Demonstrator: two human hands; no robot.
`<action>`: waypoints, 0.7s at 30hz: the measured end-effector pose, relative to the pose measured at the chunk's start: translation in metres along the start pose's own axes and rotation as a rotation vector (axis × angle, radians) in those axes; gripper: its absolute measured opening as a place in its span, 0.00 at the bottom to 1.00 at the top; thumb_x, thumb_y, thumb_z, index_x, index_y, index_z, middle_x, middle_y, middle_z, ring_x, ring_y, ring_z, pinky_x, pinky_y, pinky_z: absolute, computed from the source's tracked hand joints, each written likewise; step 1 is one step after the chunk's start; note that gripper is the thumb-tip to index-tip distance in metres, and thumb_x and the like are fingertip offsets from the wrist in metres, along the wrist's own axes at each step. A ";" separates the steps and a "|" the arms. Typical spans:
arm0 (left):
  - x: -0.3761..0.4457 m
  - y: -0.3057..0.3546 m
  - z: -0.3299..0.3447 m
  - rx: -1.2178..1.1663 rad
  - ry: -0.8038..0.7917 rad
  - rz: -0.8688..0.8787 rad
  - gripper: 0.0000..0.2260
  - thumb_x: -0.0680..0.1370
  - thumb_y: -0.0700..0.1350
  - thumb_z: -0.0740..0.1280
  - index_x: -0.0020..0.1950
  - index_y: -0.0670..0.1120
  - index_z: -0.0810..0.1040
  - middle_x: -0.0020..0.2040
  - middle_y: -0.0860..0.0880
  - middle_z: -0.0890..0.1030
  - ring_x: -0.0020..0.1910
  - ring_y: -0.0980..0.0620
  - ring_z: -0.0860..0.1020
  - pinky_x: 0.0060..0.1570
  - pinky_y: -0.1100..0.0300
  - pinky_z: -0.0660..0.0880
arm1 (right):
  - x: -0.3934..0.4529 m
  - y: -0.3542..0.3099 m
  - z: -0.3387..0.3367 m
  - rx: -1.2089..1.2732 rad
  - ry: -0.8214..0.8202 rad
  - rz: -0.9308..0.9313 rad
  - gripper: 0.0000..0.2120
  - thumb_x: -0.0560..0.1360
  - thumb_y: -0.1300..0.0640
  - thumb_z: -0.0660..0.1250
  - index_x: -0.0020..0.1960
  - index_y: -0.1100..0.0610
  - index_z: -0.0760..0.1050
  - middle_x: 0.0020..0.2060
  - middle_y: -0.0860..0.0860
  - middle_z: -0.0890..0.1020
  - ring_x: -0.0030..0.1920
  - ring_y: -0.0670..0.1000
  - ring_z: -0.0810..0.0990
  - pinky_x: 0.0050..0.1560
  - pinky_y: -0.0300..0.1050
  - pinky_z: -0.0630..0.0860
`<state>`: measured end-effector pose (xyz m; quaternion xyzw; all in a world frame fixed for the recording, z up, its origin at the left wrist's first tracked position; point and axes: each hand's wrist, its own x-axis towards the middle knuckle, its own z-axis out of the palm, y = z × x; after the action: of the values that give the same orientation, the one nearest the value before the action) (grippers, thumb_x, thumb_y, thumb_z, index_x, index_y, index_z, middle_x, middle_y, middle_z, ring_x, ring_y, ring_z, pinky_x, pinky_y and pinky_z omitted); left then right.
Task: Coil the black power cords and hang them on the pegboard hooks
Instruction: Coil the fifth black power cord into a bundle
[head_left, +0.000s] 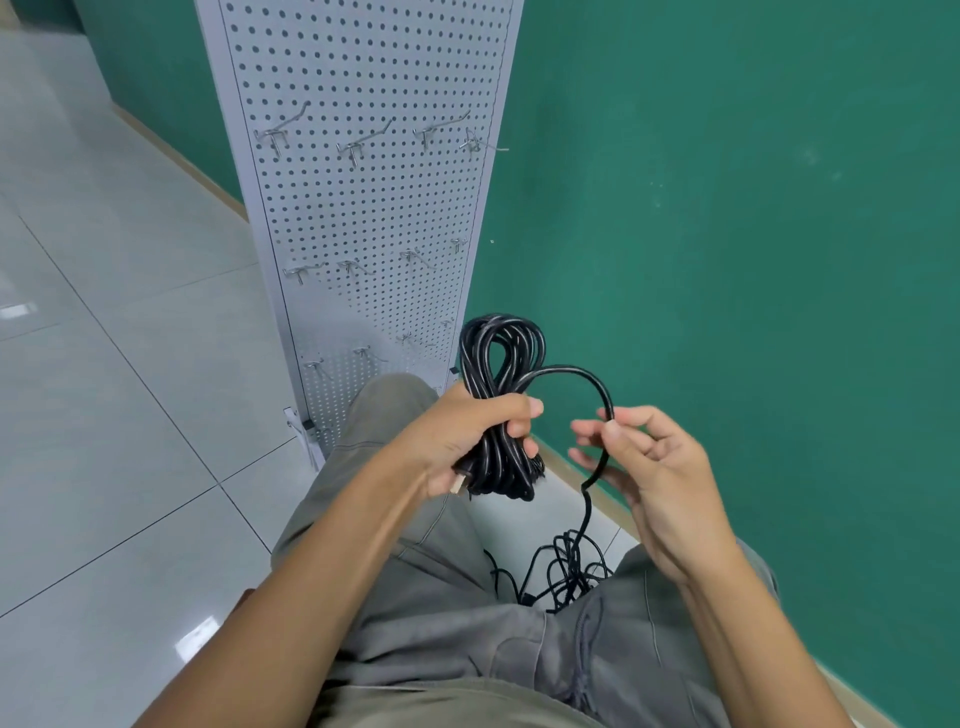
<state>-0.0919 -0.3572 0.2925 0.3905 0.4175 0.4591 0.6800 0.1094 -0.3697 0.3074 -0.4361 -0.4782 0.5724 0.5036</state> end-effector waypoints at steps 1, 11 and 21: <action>0.001 -0.002 0.001 0.016 0.003 -0.008 0.13 0.80 0.37 0.68 0.35 0.44 0.73 0.30 0.48 0.74 0.33 0.48 0.80 0.32 0.58 0.77 | -0.001 -0.008 0.005 -0.010 -0.008 -0.023 0.07 0.73 0.61 0.69 0.50 0.61 0.75 0.45 0.59 0.87 0.46 0.53 0.86 0.60 0.58 0.81; -0.007 -0.006 0.019 0.025 -0.127 0.060 0.07 0.83 0.44 0.67 0.48 0.49 0.85 0.45 0.47 0.82 0.49 0.48 0.84 0.54 0.44 0.78 | 0.002 -0.049 0.051 -0.053 0.069 -0.003 0.05 0.78 0.61 0.71 0.45 0.56 0.83 0.64 0.45 0.81 0.35 0.45 0.82 0.50 0.58 0.76; -0.009 -0.003 0.017 0.048 -0.162 0.161 0.08 0.84 0.41 0.63 0.61 0.45 0.80 0.54 0.48 0.87 0.56 0.50 0.84 0.55 0.55 0.80 | 0.011 -0.058 0.050 -0.096 0.109 -0.020 0.03 0.74 0.65 0.75 0.44 0.58 0.85 0.61 0.49 0.82 0.37 0.34 0.83 0.26 0.27 0.73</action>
<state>-0.0773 -0.3689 0.2980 0.4749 0.3394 0.4691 0.6628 0.0679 -0.3617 0.3727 -0.4855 -0.4812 0.5190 0.5132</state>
